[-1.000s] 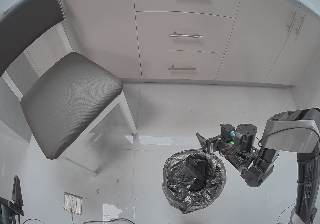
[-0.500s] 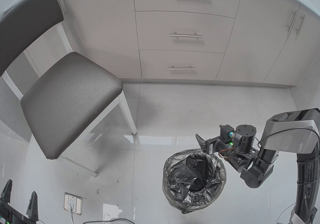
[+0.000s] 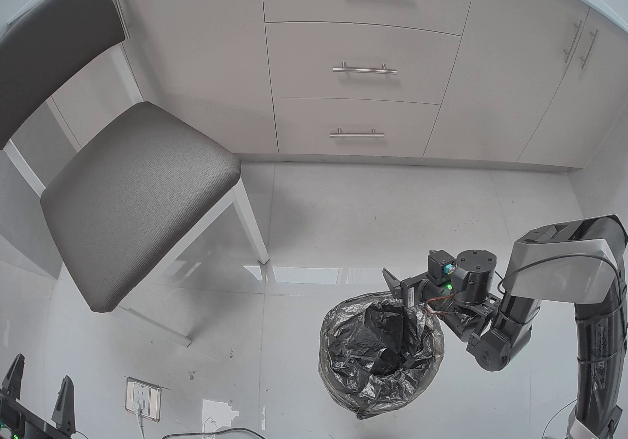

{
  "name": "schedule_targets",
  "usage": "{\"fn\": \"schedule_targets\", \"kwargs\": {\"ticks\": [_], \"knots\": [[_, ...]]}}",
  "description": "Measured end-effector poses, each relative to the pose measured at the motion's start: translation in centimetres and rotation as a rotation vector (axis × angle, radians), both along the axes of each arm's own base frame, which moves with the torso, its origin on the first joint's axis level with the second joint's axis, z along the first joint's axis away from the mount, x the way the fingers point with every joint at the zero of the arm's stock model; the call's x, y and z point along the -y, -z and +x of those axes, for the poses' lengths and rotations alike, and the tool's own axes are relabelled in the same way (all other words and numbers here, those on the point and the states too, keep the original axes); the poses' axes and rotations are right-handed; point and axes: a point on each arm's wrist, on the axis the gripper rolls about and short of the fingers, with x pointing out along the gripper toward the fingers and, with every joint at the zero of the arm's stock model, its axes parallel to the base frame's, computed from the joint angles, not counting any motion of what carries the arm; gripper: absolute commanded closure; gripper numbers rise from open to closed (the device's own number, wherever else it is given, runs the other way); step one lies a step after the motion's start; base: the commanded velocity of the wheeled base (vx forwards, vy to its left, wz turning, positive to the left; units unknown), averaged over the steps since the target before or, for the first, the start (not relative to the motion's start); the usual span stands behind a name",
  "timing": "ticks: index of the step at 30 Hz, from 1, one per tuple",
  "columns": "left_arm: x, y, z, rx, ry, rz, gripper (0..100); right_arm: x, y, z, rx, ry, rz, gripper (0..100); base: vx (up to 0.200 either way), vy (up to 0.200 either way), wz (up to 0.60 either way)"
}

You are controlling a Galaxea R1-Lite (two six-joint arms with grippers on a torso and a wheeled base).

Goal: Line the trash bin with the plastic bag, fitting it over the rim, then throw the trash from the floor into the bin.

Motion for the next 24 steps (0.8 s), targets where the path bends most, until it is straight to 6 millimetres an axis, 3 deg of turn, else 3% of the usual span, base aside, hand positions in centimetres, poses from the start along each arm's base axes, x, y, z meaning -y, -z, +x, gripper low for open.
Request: {"fn": "schedule_targets", "kwargs": {"ticks": [8, 18, 24], "knots": [[0.1, 0.2, 0.1, -0.008, 0.058, 0.012, 0, -0.3, -0.5, 1.8, 0.062, 0.113, 0.033, 0, 0.000, 0.000, 0.00], [0.1, 0.2, 0.1, -0.007, 0.066, 0.010, 0, -0.5, -2.2, 7.9, 0.085, 0.262, 0.029, 0, 0.000, 0.000, 0.00], [0.1, 0.2, 0.1, -0.007, 0.064, 0.008, 0, -0.7, -4.4, 11.5, 0.075, 0.301, -0.008, 0, 0.000, 0.000, 0.00]]}}
